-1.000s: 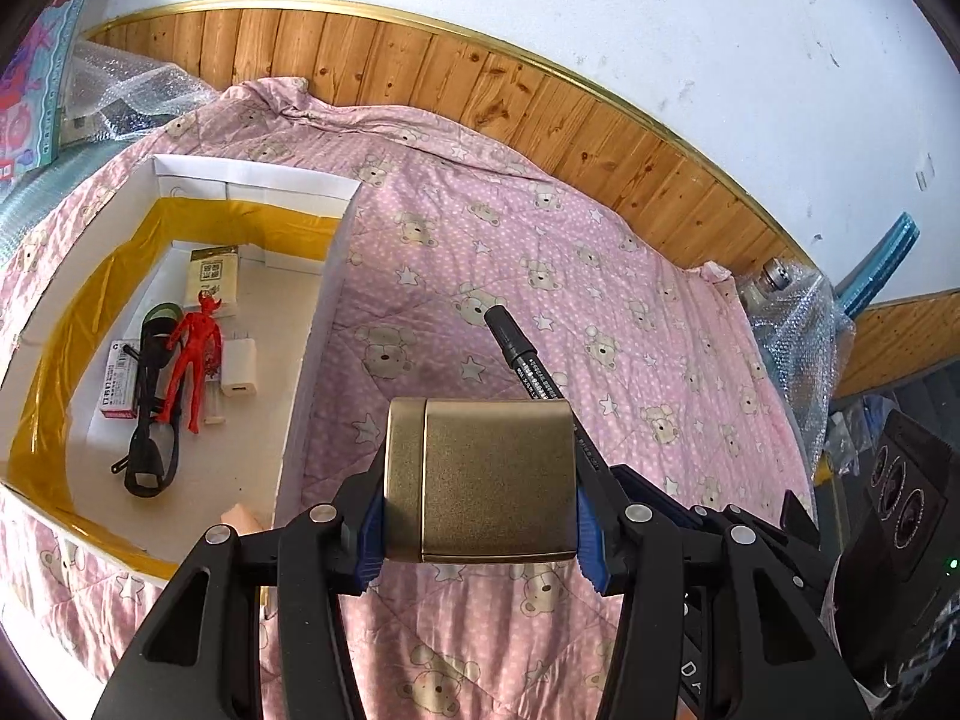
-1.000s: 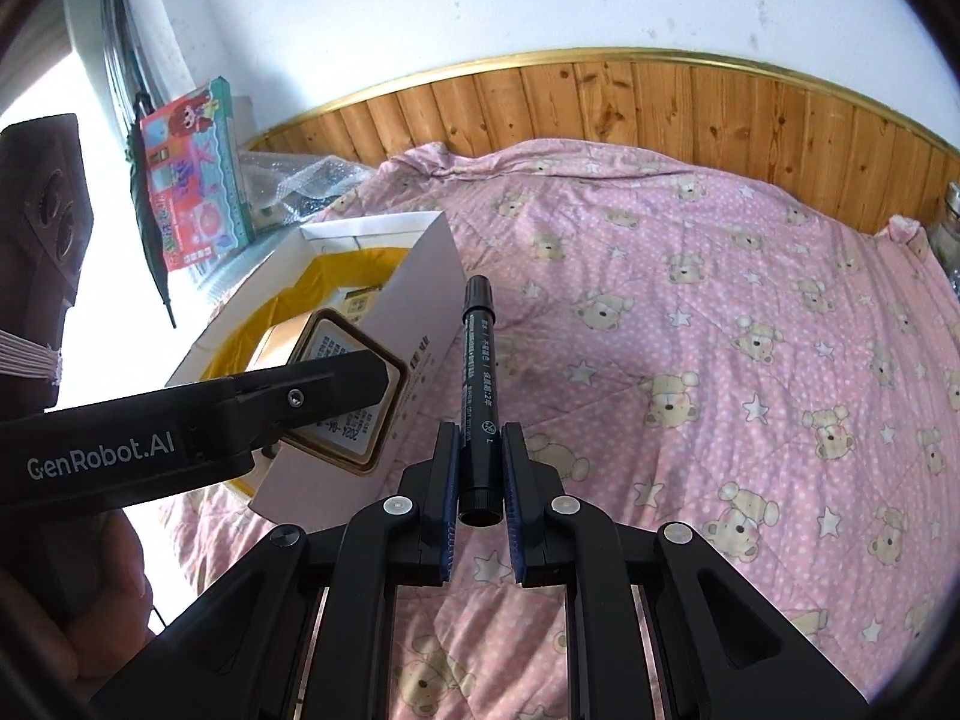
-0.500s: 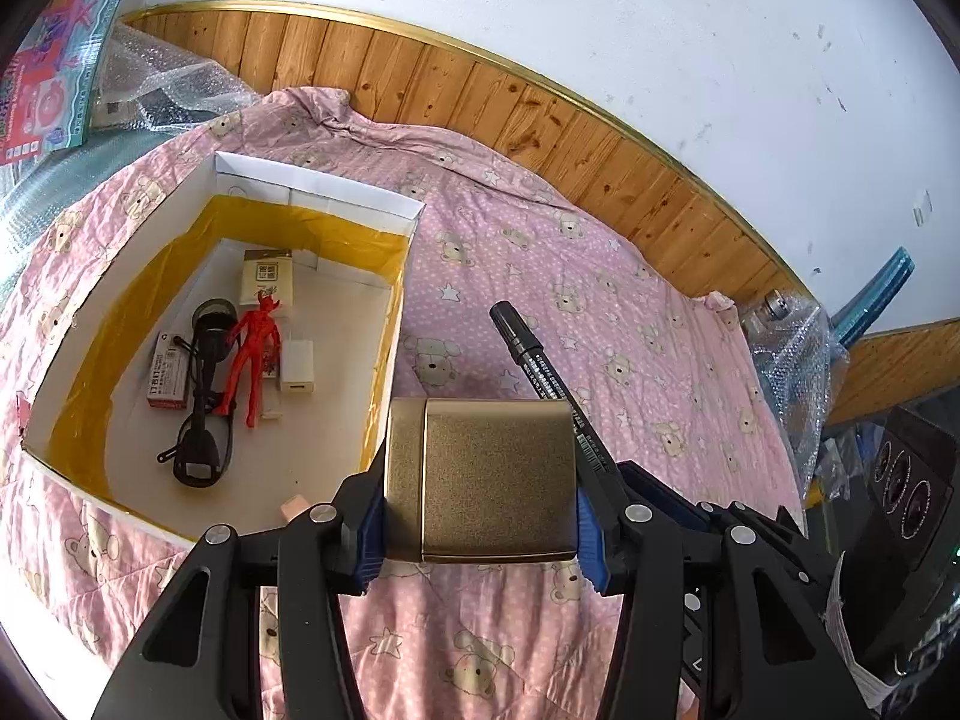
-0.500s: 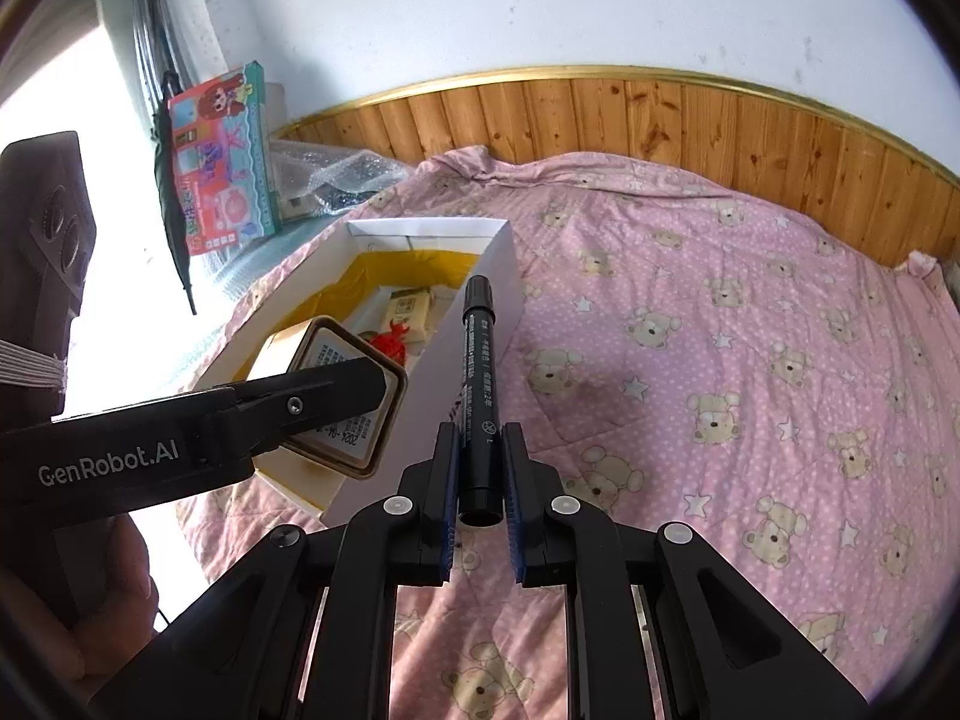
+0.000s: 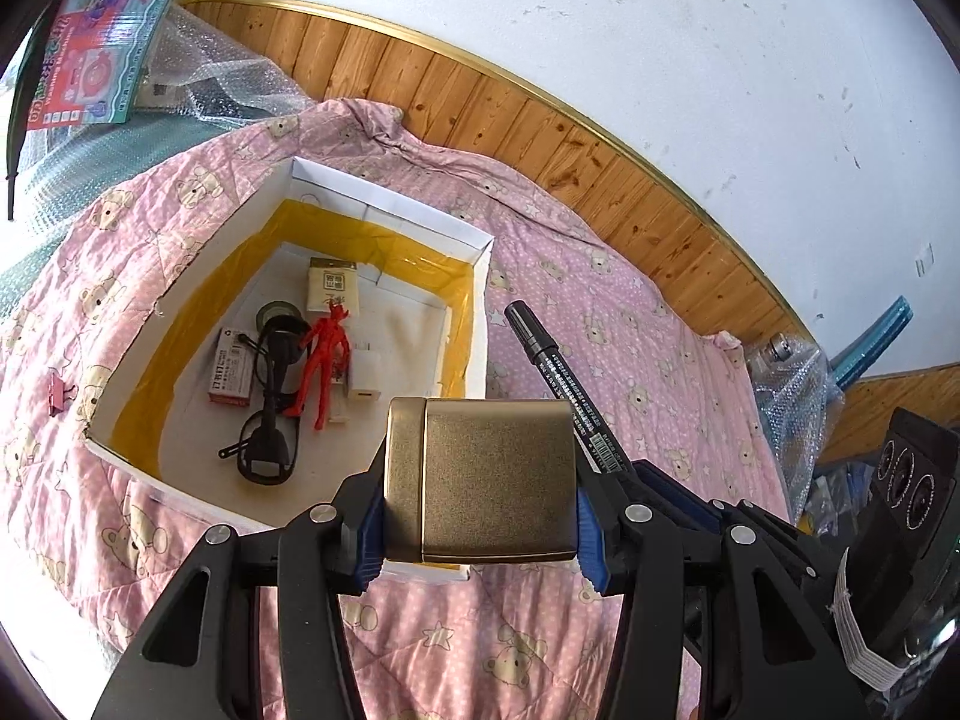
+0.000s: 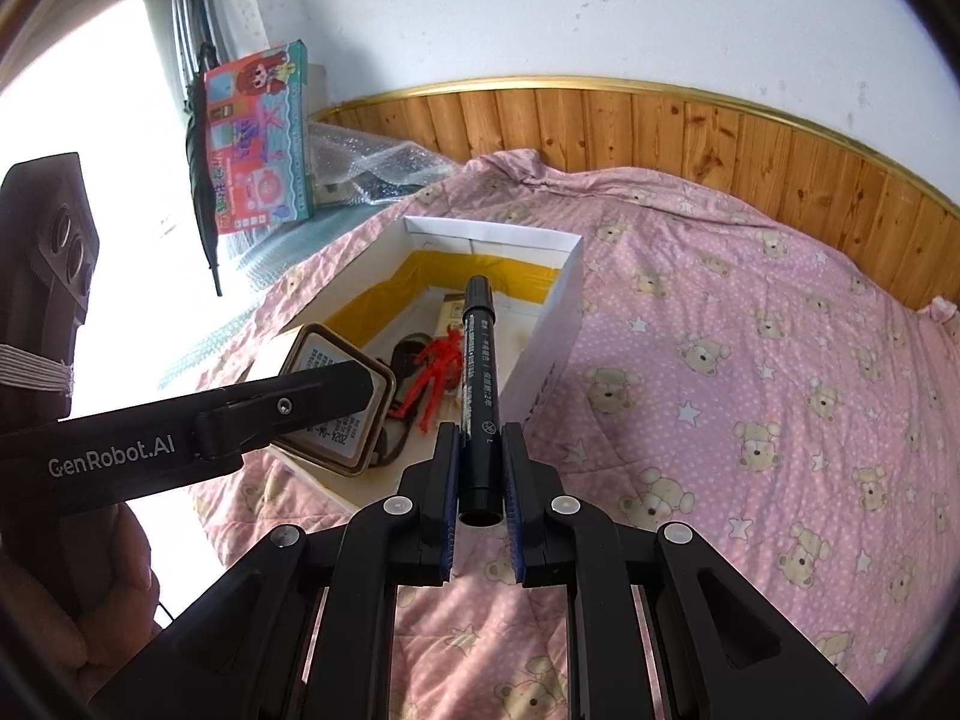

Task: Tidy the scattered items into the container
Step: 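Lift the marker and gold tin and carry them over the white box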

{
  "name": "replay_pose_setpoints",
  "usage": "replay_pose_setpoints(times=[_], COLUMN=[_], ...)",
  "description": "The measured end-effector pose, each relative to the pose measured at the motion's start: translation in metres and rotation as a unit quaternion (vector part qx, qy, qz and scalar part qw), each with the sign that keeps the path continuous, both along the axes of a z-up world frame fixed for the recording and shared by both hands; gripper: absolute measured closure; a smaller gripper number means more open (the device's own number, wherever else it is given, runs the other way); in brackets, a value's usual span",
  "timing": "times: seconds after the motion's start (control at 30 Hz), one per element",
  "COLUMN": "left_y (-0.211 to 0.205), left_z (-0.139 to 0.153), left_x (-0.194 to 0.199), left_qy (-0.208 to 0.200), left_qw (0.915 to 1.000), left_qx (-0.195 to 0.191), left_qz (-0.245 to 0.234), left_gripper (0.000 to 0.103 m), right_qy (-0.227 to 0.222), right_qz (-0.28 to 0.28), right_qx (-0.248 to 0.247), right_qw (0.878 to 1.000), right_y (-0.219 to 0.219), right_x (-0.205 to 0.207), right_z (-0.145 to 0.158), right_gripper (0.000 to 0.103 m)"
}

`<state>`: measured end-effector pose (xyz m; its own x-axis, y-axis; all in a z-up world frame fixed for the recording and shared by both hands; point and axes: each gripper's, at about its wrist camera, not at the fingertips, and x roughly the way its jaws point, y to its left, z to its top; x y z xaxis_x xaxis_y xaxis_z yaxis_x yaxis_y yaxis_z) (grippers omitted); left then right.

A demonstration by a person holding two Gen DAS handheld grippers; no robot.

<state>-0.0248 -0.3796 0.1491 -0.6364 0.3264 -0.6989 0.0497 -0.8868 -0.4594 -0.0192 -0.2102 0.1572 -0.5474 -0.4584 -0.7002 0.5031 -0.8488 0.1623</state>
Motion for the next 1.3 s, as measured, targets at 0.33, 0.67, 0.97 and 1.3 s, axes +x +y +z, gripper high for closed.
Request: replay_pose_setpoints(times=[0.33, 0.67, 0.97, 1.3], left_y=[-0.042, -0.062, -0.057, -0.048], left_z=[-0.004, -0.015, -0.029, -0.055], left_x=[0.006, -0.003, -0.026, -0.054], left_qy=[-0.003, -0.017, -0.036, -0.062], left_qw=[0.9993, 0.9988, 0.9987, 0.9978], left_qx=[0.010, 0.014, 0.021, 0.021], left_qz=[0.035, 0.044, 0.029, -0.002], left_gripper=[0.052, 0.052, 0.052, 0.052], right_qy=[0.003, -0.003, -0.016, -0.030], right_qz=[0.028, 0.040, 0.028, 0.020], right_qx=[0.002, -0.001, -0.015, -0.026], right_qw=[1.000, 0.999, 0.999, 0.999], right_y=[-0.041, -0.067, -0.069, -0.074], right_x=[-0.005, -0.022, -0.056, -0.101], right_z=[0.007, 0.005, 0.001, -0.006], right_gripper=[0.089, 0.089, 0.089, 0.088])
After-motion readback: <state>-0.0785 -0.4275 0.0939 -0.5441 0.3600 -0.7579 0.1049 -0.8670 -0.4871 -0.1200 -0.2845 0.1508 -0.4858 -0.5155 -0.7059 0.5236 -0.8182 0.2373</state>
